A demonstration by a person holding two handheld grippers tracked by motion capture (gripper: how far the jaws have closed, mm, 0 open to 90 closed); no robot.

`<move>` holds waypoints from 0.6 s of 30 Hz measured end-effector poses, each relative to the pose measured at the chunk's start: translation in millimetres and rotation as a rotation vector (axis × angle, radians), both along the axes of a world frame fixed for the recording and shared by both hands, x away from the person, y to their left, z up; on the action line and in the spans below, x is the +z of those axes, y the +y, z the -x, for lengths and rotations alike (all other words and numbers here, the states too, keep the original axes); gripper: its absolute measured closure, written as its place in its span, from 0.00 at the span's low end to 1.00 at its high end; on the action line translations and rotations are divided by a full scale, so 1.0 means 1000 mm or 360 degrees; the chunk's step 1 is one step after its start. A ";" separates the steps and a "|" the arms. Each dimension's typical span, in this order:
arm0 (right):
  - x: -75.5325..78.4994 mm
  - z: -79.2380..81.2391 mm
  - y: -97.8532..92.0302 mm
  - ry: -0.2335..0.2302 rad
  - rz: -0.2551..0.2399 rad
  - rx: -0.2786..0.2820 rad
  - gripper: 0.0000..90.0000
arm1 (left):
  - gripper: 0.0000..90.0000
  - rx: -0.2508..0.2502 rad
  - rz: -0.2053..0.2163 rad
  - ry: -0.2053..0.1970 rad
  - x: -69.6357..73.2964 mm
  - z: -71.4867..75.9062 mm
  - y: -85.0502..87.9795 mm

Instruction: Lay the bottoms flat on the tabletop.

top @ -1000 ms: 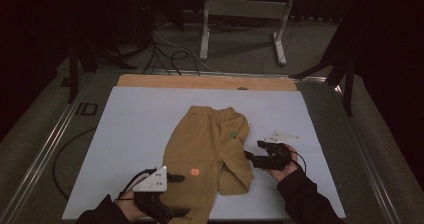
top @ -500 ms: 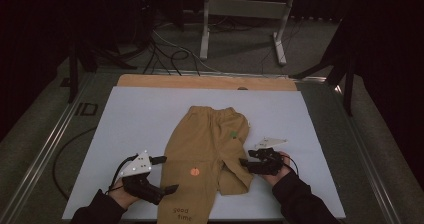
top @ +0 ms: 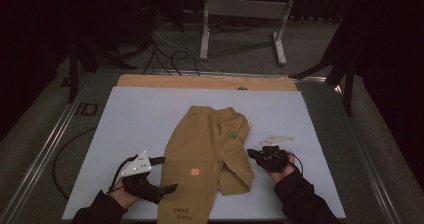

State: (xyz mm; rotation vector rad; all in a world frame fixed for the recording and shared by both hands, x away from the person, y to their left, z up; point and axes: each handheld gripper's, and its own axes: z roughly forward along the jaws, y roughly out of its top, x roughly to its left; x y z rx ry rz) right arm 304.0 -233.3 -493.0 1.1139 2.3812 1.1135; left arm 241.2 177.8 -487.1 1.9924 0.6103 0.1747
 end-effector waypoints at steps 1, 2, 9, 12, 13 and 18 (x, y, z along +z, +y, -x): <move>0.000 0.000 -0.001 0.0005 -0.0007 0.0004 1.00 | 0.03 0.0001 -0.0002 -0.0001 0.000 0.000 0.000; 0.001 -0.001 -0.001 0.0011 -0.0013 0.0003 1.00 | 0.03 0.0000 -0.0002 -0.0003 0.000 0.000 0.000; 0.011 0.004 0.001 -0.0067 -0.0037 0.0021 1.00 | 0.03 0.0013 -0.0001 -0.0003 0.001 0.000 0.001; 0.019 0.006 0.000 -0.0116 -0.0073 0.0008 1.00 | 0.03 0.0021 0.0010 -0.0003 0.001 -0.001 0.002; 0.019 0.006 -0.001 -0.0111 -0.0075 0.0004 1.00 | 0.03 0.0024 0.0010 -0.0004 0.001 -0.001 0.002; 0.002 -0.005 -0.006 0.0072 -0.0126 0.0006 0.63 | 0.03 0.0033 0.0008 0.0003 0.000 -0.001 0.004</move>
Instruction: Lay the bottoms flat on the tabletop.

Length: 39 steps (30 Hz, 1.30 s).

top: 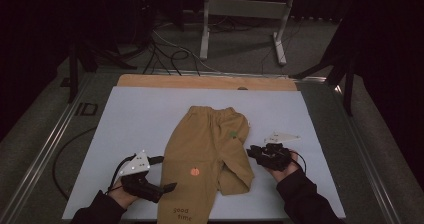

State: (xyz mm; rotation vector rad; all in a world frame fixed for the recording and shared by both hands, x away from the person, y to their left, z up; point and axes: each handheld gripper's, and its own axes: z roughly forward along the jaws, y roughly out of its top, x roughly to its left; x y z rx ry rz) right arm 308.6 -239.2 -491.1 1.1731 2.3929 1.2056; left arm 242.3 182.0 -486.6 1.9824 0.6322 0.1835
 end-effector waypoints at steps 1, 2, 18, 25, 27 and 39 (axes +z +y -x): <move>-0.004 -0.001 0.000 0.0031 0.0002 -0.0001 0.62 | 0.03 0.0002 0.0002 0.0002 0.000 0.000 0.000; -0.006 -0.002 0.000 0.0044 0.0001 -0.0004 0.59 | 0.03 -0.0001 0.0003 0.0005 0.000 -0.001 0.000; 0.001 0.001 0.009 0.0049 0.0048 0.0114 1.00 | 0.03 -0.0002 0.0034 0.0007 0.000 -0.001 0.002; 0.038 0.004 0.013 -0.0130 -0.0014 0.0107 1.00 | 0.03 0.0005 0.0042 0.0008 0.000 -0.001 0.003; 0.048 0.002 0.013 -0.0188 -0.0015 0.0091 1.00 | 0.03 0.0004 0.0040 0.0008 0.000 -0.001 0.003; 0.039 -0.008 0.055 -0.0109 -0.0044 0.0220 1.00 | 0.04 -0.0008 0.0024 0.0007 -0.001 -0.001 0.001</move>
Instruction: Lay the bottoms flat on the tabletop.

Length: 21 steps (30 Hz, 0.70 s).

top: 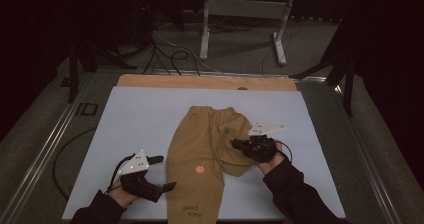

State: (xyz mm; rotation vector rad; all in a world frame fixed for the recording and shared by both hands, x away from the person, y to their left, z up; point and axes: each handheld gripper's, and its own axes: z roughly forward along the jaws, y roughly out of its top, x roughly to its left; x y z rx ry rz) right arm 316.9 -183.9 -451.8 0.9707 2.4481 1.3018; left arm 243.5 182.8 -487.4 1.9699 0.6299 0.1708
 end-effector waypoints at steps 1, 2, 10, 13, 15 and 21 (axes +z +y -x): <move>-0.002 -0.002 0.006 0.0010 0.0000 0.0020 1.00 | 0.04 -0.0001 -0.0002 -0.0003 0.000 0.000 0.000; -0.004 -0.005 0.012 0.0021 -0.0002 0.0031 1.00 | 0.04 -0.0001 -0.0004 -0.0003 0.000 0.000 0.000; -0.028 -0.020 0.063 0.0193 -0.0132 0.0124 0.79 | 0.04 -0.0004 -0.0005 -0.0008 0.000 0.000 0.000; -0.039 -0.019 0.081 0.0191 -0.0100 0.0163 0.65 | 0.04 -0.0010 -0.0009 -0.0010 -0.001 0.001 0.000; -0.045 -0.015 0.091 0.0203 -0.0057 0.0182 0.59 | 0.04 -0.0014 -0.0017 -0.0008 -0.002 0.001 -0.001; -0.052 -0.010 0.097 0.0156 0.0080 0.0217 0.52 | 0.04 -0.0018 -0.0017 -0.0015 -0.001 0.002 -0.001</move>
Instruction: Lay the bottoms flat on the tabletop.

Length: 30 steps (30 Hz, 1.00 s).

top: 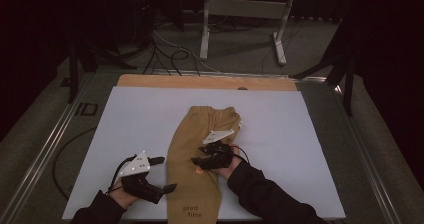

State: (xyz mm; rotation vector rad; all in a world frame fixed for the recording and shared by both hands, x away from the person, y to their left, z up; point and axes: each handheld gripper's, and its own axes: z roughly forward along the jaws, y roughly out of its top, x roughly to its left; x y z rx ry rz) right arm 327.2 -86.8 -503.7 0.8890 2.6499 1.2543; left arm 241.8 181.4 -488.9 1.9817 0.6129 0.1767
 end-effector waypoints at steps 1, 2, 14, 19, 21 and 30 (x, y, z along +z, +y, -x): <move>0.005 0.000 -0.003 -0.0005 -0.0017 0.0003 0.52 | 0.04 0.0002 0.0003 0.0002 0.000 0.000 0.000; 0.010 0.001 -0.005 -0.0030 -0.0009 -0.0004 0.52 | 0.04 0.0002 0.0003 0.0003 0.000 0.000 0.000; 0.065 0.008 -0.085 -0.0268 -0.0039 -0.0212 0.61 | 0.04 0.0001 0.0000 0.0003 0.000 0.000 -0.001; 0.056 0.013 -0.115 -0.0198 -0.0011 -0.0292 0.86 | 0.04 0.0006 0.0002 0.0009 0.000 -0.001 -0.001; 0.045 0.015 -0.121 -0.0152 0.0030 -0.0300 0.96 | 0.04 0.0005 -0.0001 0.0007 0.000 -0.001 -0.001; 0.024 0.035 -0.112 -0.0055 0.0049 -0.0178 1.00 | 0.04 0.0003 -0.0002 0.0007 0.000 -0.001 -0.001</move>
